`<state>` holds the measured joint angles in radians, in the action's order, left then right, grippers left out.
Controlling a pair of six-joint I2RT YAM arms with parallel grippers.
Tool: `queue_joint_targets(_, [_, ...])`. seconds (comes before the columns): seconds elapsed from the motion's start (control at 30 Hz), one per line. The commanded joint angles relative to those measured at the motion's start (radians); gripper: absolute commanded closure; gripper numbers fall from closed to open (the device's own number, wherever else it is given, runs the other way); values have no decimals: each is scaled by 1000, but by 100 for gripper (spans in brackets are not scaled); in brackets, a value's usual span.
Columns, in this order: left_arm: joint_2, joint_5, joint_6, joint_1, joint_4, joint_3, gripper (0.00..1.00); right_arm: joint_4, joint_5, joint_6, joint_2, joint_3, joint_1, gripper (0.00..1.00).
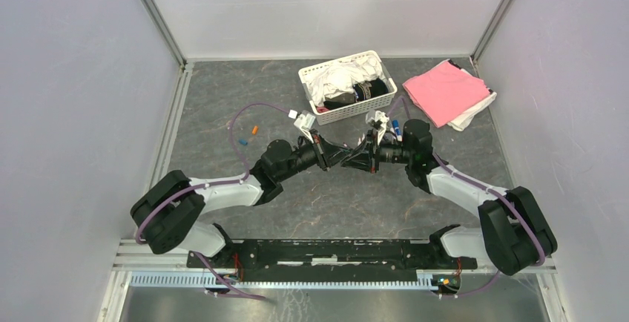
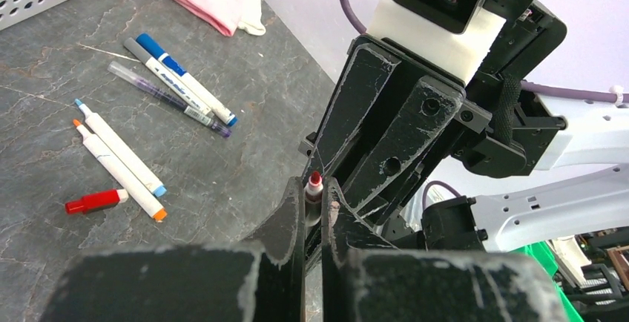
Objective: Insert the pens into the pen caps
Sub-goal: Insert the pen cap onto the pen.
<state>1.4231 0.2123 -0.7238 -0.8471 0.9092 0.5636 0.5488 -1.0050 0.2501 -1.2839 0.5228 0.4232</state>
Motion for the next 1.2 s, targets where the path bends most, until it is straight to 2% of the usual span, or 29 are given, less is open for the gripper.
queue_joint_targets(0.0, [-29,9,14,-7,2,32,94,11,-30,-53,17,53,8,100])
queue_joint_targets(0.13, [-70,-22,28,-7,-31,36,69,-23,-29,-81,14,64,9,100])
queue_joint_targets(0.27, [-180,-101,120,-6,-181,52,40,-142,-41,-217,17,101,5,100])
queue_joint_targets(0.33, [-239,-144,173,-5,-266,56,31,-226,-41,-304,19,128,-7,100])
queue_joint_targets(0.47, [-316,-162,387,1,-490,97,17,-449,-10,-509,32,213,-71,100])
queue_joint_targets(0.53, [-313,-166,488,6,-642,155,6,-559,27,-612,37,251,-114,100])
queue_joint_targets(0.6, [-275,-191,564,13,-807,240,1,-635,48,-671,32,280,-166,100])
queue_joint_targets(0.73, [-98,-129,683,38,-1078,453,0,-727,36,-731,-8,324,-278,100])
queue_joint_targets(0.9, [215,-90,827,42,-1315,719,1,-835,-15,-789,-58,375,-449,100])
queue_joint_targets(1.03, [418,-73,952,40,-1442,893,11,-841,-30,-801,-46,367,-541,100])
queue_joint_targets(1.17, [564,-29,1070,40,-1535,1035,21,-841,-51,-796,-49,368,-564,100])
